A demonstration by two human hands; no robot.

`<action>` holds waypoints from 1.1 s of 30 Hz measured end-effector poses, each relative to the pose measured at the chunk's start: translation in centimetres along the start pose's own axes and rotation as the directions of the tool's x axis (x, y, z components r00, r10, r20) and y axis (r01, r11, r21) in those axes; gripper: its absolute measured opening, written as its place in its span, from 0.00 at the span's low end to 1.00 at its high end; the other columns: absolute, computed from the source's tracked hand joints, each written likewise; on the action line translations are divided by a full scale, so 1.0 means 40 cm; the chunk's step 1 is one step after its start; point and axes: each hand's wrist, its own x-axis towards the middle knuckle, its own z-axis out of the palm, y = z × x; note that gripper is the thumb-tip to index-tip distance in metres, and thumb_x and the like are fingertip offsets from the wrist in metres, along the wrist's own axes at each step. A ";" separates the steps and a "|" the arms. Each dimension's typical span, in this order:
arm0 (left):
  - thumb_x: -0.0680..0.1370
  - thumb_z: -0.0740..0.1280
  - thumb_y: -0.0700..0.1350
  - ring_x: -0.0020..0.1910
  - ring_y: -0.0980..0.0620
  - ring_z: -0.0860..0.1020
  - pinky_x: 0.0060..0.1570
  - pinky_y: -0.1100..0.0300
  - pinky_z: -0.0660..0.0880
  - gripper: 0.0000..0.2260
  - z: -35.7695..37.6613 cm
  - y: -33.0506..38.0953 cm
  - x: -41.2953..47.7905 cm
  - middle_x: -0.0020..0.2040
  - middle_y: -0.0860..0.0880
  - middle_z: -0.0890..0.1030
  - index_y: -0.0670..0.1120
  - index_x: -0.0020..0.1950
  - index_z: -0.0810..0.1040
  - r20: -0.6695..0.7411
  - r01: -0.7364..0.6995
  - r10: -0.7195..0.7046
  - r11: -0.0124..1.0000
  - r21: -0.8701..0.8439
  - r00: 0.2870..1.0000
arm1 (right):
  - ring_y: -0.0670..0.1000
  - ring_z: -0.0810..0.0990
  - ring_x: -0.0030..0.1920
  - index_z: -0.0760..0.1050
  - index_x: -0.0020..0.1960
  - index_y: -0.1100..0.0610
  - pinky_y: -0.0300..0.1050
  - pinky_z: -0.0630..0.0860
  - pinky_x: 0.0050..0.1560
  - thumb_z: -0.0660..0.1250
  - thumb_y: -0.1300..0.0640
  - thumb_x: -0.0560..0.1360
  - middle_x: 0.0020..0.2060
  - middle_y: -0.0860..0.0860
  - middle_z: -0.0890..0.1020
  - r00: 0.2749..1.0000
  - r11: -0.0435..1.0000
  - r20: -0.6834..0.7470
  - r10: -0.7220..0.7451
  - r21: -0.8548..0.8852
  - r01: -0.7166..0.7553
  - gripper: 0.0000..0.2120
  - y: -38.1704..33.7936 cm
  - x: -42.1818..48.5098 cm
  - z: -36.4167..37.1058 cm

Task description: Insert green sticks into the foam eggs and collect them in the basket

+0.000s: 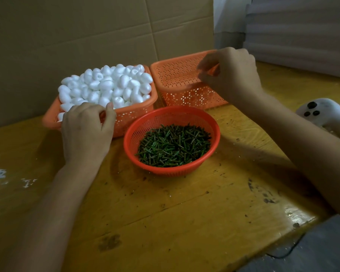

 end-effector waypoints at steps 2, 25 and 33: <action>0.87 0.61 0.47 0.44 0.40 0.75 0.44 0.48 0.64 0.19 0.002 -0.004 0.000 0.40 0.44 0.78 0.40 0.40 0.77 -0.001 0.002 -0.002 1.000 -0.016 1.000 | 0.47 0.86 0.49 0.85 0.58 0.50 0.52 0.84 0.55 0.74 0.53 0.77 0.51 0.46 0.88 1.000 1.000 -0.007 0.003 0.002 -0.003 0.10 0.001 0.002 0.000; 0.76 0.78 0.43 0.56 0.50 0.84 0.58 0.50 0.81 0.15 0.002 0.063 -0.009 0.56 0.54 0.85 0.54 0.61 0.81 -0.126 -0.073 0.003 0.828 -0.556 0.992 | 0.39 0.83 0.54 0.85 0.58 0.48 0.44 0.76 0.60 0.75 0.43 0.76 0.54 0.41 0.86 0.490 0.848 0.692 -0.529 0.409 0.337 0.14 -0.120 -0.084 0.017; 0.76 0.79 0.41 0.55 0.51 0.85 0.51 0.60 0.83 0.14 0.005 0.077 -0.018 0.55 0.52 0.86 0.50 0.59 0.83 0.033 0.010 0.019 0.711 -0.703 0.999 | 0.40 0.85 0.47 0.87 0.53 0.53 0.34 0.77 0.52 0.79 0.58 0.74 0.46 0.44 0.87 0.506 0.826 0.662 -0.553 0.514 0.230 0.08 -0.124 -0.088 0.020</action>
